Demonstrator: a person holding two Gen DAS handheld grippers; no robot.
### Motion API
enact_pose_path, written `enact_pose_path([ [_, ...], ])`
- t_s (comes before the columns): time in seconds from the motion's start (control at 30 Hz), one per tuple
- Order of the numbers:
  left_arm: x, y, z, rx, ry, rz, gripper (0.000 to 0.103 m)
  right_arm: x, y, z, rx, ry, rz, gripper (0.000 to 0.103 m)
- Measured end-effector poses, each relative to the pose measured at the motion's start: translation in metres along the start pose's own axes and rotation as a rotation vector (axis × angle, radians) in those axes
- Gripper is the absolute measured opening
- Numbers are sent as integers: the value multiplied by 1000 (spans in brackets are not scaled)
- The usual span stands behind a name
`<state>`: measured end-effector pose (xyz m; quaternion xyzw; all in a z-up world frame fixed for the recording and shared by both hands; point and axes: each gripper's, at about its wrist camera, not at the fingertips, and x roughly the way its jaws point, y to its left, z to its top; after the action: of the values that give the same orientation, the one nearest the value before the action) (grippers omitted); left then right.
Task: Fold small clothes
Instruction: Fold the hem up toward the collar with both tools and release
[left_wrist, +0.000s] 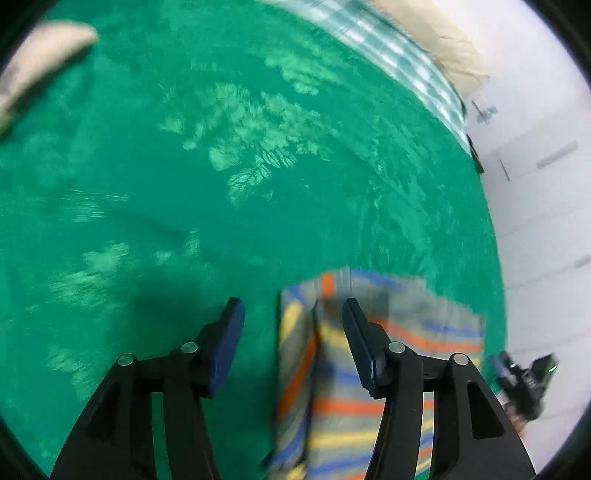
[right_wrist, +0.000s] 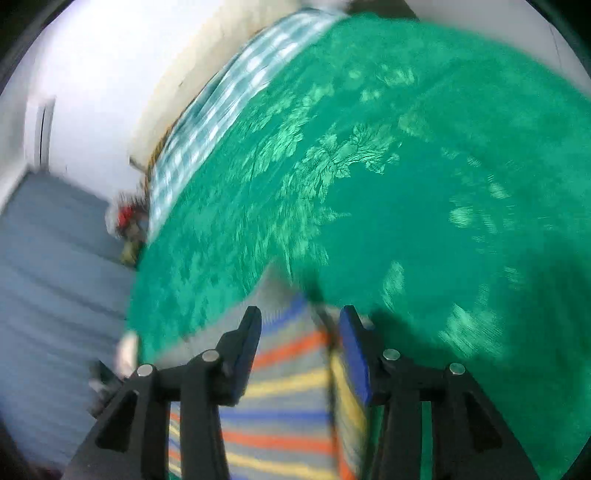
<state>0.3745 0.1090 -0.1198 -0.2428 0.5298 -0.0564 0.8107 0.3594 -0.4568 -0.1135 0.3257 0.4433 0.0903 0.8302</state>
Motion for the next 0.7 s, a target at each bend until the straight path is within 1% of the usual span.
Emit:
enact_pose_path([
  [0.03,-9,-2,-11,45,-5,6,60,-5,5,-5,-43,10,-15,45],
  [0.07,-18,-9,-30,102,-10,25,63,-13,14,-17,-118,29,-38,45],
  [0.1,-20,-13,-42,133,-14,37,70,-22,24,-33,-187,47,-63,45],
  [0.13,-24,-16,-58,175,-18,58,79,-27,35,-48,-245,58,-73,45],
  [0.17,-20,-22,-73,218,-17,92,82,-30,43,-62,-293,68,-72,45],
  [0.2,-13,-26,-89,277,-10,157,81,-34,53,-82,-359,86,-79,45],
  [0.23,-2,-26,-103,324,19,235,70,-32,60,-101,-414,107,-88,45],
  [0.27,8,-22,-116,346,56,282,65,-28,61,-116,-455,136,-90,45],
  [0.3,8,-16,-123,348,58,282,65,-25,56,-129,-474,163,-95,44],
  [0.33,1,-13,-131,356,32,287,64,-15,46,-146,-494,220,-160,41],
  [0.37,-3,-14,-135,368,28,305,64,-9,34,-156,-495,248,-217,36],
  [0.4,-11,-13,-140,386,30,335,63,-12,21,-165,-475,250,-233,34],
  [0.43,-18,-12,-143,389,26,338,61,-20,17,-168,-461,229,-217,34],
  [0.47,-27,-12,-144,384,9,322,62,-33,15,-169,-437,209,-220,41],
  [0.5,-35,-14,-144,378,-8,297,66,-45,15,-170,-417,187,-249,44],
  [0.53,-41,-19,-143,370,-32,259,76,-56,16,-169,-406,151,-236,50],
  [0.57,-39,-23,-142,363,-49,247,83,-64,16,-169,-399,126,-218,57],
  [0.6,-38,-25,-141,349,-67,248,93,-74,16,-167,-378,82,-196,61],
  [0.63,-30,-26,-139,326,-69,259,94,-78,12,-165,-362,66,-191,64],
  [0.67,-26,-22,-139,310,-58,260,94,-78,8,-162,-327,57,-176,64],
  [0.7,-12,-18,-137,278,-25,263,92,-74,3,-160,-287,59,-156,64],
])
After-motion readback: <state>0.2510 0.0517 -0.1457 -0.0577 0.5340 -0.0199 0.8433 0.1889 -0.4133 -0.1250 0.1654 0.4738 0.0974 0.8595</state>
